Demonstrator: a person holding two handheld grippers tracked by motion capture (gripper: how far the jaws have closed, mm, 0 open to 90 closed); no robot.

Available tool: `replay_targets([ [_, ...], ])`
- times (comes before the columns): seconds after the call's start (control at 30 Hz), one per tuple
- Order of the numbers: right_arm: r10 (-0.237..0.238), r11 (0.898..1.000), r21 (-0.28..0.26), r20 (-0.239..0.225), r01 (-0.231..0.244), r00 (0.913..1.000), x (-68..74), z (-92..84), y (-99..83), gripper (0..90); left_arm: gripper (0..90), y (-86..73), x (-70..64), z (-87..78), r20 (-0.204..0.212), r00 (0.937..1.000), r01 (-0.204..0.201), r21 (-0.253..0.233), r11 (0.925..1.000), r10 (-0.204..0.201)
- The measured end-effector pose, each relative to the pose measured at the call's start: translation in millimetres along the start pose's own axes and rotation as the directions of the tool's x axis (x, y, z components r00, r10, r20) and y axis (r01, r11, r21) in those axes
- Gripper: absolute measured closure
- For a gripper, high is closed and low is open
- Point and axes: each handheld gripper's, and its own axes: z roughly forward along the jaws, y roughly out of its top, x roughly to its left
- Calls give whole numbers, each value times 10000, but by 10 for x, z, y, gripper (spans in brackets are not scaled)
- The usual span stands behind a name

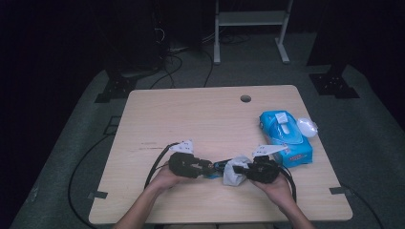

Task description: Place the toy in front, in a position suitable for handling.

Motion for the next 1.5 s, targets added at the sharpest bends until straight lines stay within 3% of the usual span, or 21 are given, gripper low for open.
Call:
replay_targets([
  [0.03, 0, 10000, 0, 0, 0, 10000, 0, 0, 0, 852, 622, 2, -6, 3, -27, 10000, -58, 31, 10000, 58],
  [0.17, 26, 9966, -825, 171, -11, 9999, -52, -123, 156, 851, 633, 15, -24, 8, -35, 9995, -322, 132, 9994, 322],
  [0.3, 27, 9998, -189, 526, -17, 9986, -172, -25, 138, 851, 644, 28, -14, 9, 12, 9990, -450, 150, 9989, 450],
  [0.4, 246, 9992, -312, 369, -235, 9990, -191, -27, 120, 852, 640, 23, 11, 1, 4, 9991, -424, 124, 9990, 424],
  [0.63, 119, 9997, -223, 391, -111, 9992, -162, -39, 105, 855, 625, 53, 50, -24, 30, 9999, -100, -40, 9999, 100],
  [0.8, 48, 9995, -329, 384, -35, 9992, -107, -74, 47, 855, 606, 65, 72, -45, 257, 9989, 414, -431, 9982, -403],
  [1.03, -33, 9992, -402, 367, 47, 9993, -57, -107, -7, 856, 610, 50, 46, -7, 291, 9986, 441, -245, 9987, -434],
  [1.27, -90, 9982, -587, 377, 112, 9992, 23, -150, -91, 856, 609, 22, -48, -9, 158, 9998, -91, -234, 9997, 94],
  [1.5, -307, 9979, -564, 233, 319, 9993, 124, -192, -161, 857, 588, -5, -135, -26, 264, 9996, -130, -73, 9999, 132],
])
